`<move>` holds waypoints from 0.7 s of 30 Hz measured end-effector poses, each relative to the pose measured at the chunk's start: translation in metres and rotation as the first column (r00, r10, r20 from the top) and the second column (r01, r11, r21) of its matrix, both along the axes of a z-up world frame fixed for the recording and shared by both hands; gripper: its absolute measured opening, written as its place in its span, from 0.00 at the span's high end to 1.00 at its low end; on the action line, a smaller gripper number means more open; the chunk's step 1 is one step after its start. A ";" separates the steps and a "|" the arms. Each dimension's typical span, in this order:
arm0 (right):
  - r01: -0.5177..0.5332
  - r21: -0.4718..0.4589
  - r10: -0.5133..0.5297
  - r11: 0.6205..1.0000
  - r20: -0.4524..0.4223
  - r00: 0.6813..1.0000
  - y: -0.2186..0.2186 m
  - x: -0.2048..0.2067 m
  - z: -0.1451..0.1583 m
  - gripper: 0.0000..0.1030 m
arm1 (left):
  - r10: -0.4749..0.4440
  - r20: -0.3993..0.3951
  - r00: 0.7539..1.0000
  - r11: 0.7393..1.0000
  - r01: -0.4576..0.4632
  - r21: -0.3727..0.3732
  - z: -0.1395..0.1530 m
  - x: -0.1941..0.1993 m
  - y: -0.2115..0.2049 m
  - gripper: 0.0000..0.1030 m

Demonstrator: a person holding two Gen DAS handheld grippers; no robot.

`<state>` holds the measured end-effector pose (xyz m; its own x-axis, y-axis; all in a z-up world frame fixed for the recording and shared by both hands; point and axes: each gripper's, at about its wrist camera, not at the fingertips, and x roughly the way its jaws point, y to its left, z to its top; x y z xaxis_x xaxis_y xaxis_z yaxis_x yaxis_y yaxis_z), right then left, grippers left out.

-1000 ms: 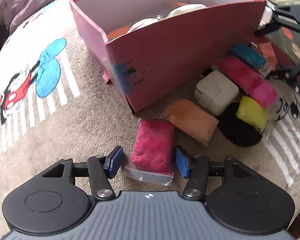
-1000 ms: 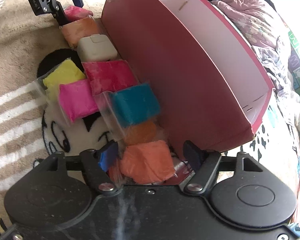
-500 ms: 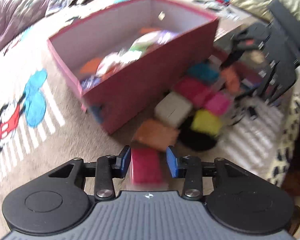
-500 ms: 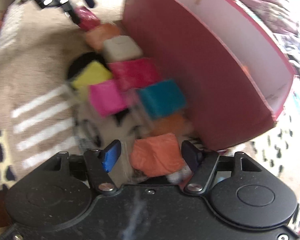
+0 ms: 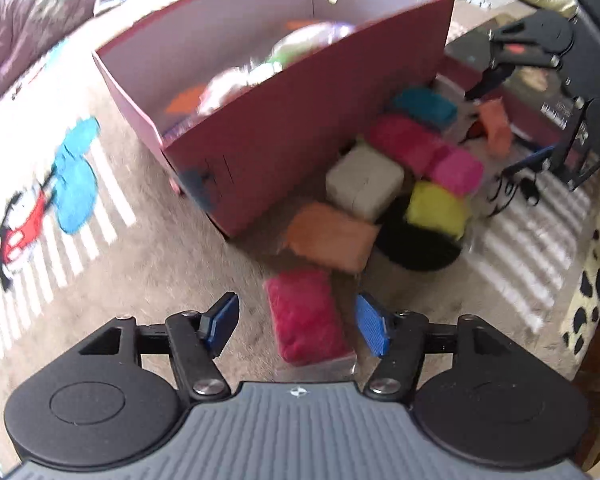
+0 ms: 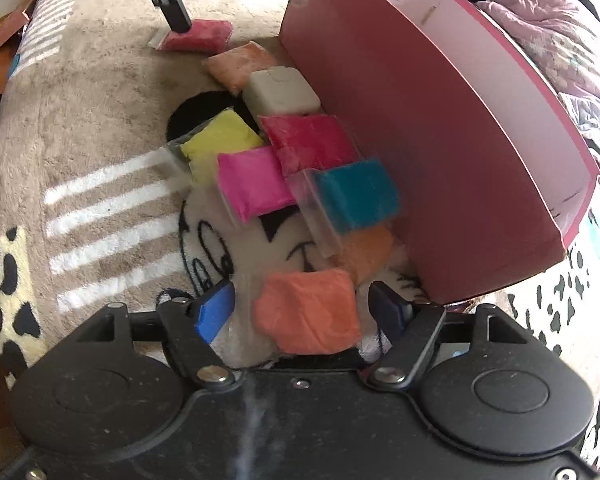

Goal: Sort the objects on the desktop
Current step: 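Lift the red bag with the left gripper and carry it over the box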

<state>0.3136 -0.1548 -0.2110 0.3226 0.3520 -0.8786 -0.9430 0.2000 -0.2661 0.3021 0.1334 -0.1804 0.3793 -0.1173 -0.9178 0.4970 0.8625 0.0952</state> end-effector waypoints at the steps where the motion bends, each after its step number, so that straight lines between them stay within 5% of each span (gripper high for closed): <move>1: -0.005 -0.002 0.005 1.000 0.004 1.000 0.001 0.001 0.000 0.28 | 0.008 -0.007 1.000 1.000 -0.008 -0.001 -0.006 0.001 0.001 0.39; 6: -0.024 -0.009 0.025 1.000 0.026 0.999 0.001 -0.002 0.002 0.28 | 0.038 -0.016 0.999 0.999 -0.038 0.003 -0.024 0.005 0.003 0.40; 9: -0.026 -0.007 0.026 1.000 0.025 0.999 0.001 -0.001 0.002 0.28 | 0.012 -0.003 1.000 1.000 -0.012 0.005 -0.017 0.003 0.001 0.60; 21: -0.042 -0.018 0.042 0.999 0.052 0.998 0.008 -0.003 0.001 0.27 | -0.074 0.144 0.987 0.992 0.087 -0.087 0.058 -0.011 -0.020 0.60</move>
